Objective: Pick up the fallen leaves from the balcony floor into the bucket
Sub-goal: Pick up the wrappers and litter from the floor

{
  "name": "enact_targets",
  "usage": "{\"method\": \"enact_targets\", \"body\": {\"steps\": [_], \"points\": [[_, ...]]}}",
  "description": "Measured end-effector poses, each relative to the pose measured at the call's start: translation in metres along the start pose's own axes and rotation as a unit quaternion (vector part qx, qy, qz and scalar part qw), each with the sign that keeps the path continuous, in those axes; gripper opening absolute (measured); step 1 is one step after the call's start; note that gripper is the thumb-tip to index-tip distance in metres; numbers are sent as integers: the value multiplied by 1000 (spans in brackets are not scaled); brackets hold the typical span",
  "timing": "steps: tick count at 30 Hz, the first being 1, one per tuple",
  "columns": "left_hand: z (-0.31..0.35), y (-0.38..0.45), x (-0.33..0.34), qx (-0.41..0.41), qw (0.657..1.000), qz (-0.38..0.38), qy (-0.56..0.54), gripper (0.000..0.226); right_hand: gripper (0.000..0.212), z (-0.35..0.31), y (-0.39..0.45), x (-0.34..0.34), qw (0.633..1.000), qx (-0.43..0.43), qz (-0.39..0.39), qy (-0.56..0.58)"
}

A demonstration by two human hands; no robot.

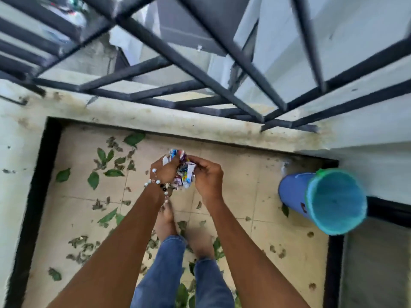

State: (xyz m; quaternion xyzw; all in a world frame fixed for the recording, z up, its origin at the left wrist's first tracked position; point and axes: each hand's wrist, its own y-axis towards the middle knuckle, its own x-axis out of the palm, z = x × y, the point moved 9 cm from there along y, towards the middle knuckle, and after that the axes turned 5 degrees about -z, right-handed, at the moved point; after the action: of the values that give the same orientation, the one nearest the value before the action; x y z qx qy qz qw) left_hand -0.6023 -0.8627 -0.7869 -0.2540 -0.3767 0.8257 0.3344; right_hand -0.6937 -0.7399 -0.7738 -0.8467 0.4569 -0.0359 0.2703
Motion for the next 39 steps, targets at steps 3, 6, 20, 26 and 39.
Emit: {"method": "enact_targets", "body": {"steps": [3, 6, 20, 26, 39], "points": [[27, -39, 30, -36, 999, -25, 7, 41, 37, -25, -14, -35, 1000, 8, -5, 3], [43, -79, 76, -62, 980, -137, -130, 34, 38, -46, -29, -74, 1000, 7, 0, -31], [75, -220, 338, 11, 966, -255, -51, 21, 29, -42, -133, -334, 885, -2, 178, 430], [49, -260, 435, -1, 971, -239, -9, 21, 40, -5, -162, -434, 882, -25, 178, 436], [-24, -192, 561, -120, 949, -287, 51, 34, 18, 154, -111, -500, 813, 124, 301, 484]]}}
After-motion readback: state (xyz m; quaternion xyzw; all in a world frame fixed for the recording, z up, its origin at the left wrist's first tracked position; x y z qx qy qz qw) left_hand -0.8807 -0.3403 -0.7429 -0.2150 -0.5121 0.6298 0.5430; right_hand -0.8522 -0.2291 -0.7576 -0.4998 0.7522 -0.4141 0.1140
